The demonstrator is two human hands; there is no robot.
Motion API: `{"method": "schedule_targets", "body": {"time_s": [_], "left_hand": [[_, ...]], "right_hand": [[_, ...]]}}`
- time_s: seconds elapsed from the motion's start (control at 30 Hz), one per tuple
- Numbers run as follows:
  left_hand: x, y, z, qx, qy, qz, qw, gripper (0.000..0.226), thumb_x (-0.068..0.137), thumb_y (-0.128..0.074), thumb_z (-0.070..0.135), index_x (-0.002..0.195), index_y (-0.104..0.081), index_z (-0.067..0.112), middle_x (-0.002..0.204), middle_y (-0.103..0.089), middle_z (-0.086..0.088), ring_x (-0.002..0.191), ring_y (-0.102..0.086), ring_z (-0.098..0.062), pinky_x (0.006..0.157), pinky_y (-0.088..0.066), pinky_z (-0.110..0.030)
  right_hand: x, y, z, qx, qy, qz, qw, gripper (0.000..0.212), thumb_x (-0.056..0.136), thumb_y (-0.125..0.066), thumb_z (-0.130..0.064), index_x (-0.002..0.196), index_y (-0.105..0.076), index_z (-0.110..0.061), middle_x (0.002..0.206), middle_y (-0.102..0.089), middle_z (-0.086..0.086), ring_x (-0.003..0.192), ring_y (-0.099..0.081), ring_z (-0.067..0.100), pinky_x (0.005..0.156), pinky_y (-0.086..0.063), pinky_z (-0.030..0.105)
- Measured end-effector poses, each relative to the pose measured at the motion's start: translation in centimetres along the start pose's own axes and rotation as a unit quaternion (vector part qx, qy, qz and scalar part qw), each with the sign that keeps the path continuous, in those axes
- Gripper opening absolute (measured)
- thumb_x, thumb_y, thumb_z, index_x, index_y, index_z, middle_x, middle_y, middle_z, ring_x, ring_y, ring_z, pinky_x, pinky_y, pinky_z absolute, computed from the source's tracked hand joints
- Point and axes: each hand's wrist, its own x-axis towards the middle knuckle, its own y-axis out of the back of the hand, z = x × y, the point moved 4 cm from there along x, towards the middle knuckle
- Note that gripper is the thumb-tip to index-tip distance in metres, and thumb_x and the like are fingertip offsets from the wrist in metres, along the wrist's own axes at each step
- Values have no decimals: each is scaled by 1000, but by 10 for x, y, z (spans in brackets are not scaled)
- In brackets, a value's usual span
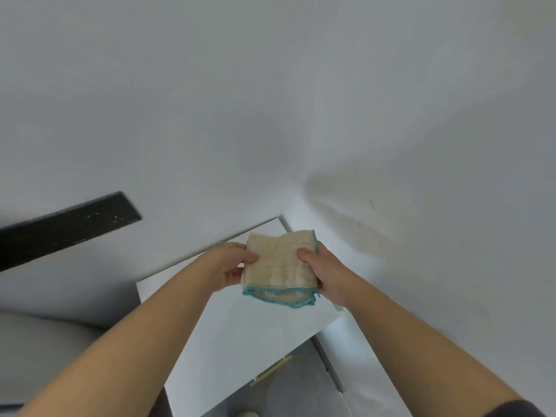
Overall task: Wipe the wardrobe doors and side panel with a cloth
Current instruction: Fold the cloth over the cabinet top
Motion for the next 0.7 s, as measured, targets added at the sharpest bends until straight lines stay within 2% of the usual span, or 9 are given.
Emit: {"method": "schedule_targets", "body": {"time_s": [0.13,0.2,0.3,0.37,0.47,0.63,0.7], "left_hand": [[-99,-24,40,120,-127,2,985,20,98,-53,13,118,-52,13,104,-67,-13,71,-67,-22,54,-58,-30],[-153,-41,54,139,-179,-21,974,16,99,-50,20,116,-51,20,103,-69,-11,70,-68,-22,54,-56,-30],[-227,-67,66,128,-232,-66,962,15,100,-49,24,115,-50,24,95,-71,-8,68,-69,-22,56,-56,-30],[-273,-85,68,101,-262,-91,955,14,100,-49,23,114,-52,24,88,-72,-3,63,-67,-20,54,-55,-29],[-327,-113,60,81,-291,-115,946,17,100,-46,17,115,-54,21,84,-71,-3,59,-63,-19,50,-53,-29],[-402,-174,22,83,-366,-189,907,22,96,-45,2,111,-52,17,73,-68,-3,51,-57,-14,46,-46,-21],[-428,-202,3,79,-402,-227,884,24,91,-53,0,105,-53,20,83,-71,-5,58,-60,-14,49,-48,-21]], "right_hand": [[-104,6,-53,-76,118,24,990,14,100,-49,-28,112,-49,-34,115,-63,-4,100,-66,17,84,-57,45],[-159,11,-79,-53,183,42,981,15,98,-53,-28,113,-51,-32,115,-65,-2,97,-68,16,82,-58,42],[-238,20,-102,13,232,46,971,25,96,-57,-21,120,-51,-26,107,-70,-2,93,-71,16,72,-59,34],[-291,30,-108,58,252,21,966,29,95,-57,-14,121,-51,-24,99,-73,0,89,-72,20,69,-58,34],[-360,47,-106,65,287,3,956,38,91,-60,-7,124,-51,-23,100,-72,12,87,-70,28,72,-58,37],[-465,90,-81,35,397,69,914,40,93,-52,3,121,-52,-25,91,-71,15,78,-69,28,64,-58,35],[-506,111,-66,45,432,76,898,39,90,-51,5,115,-54,-25,89,-72,12,76,-70,25,61,-58,32]]}}
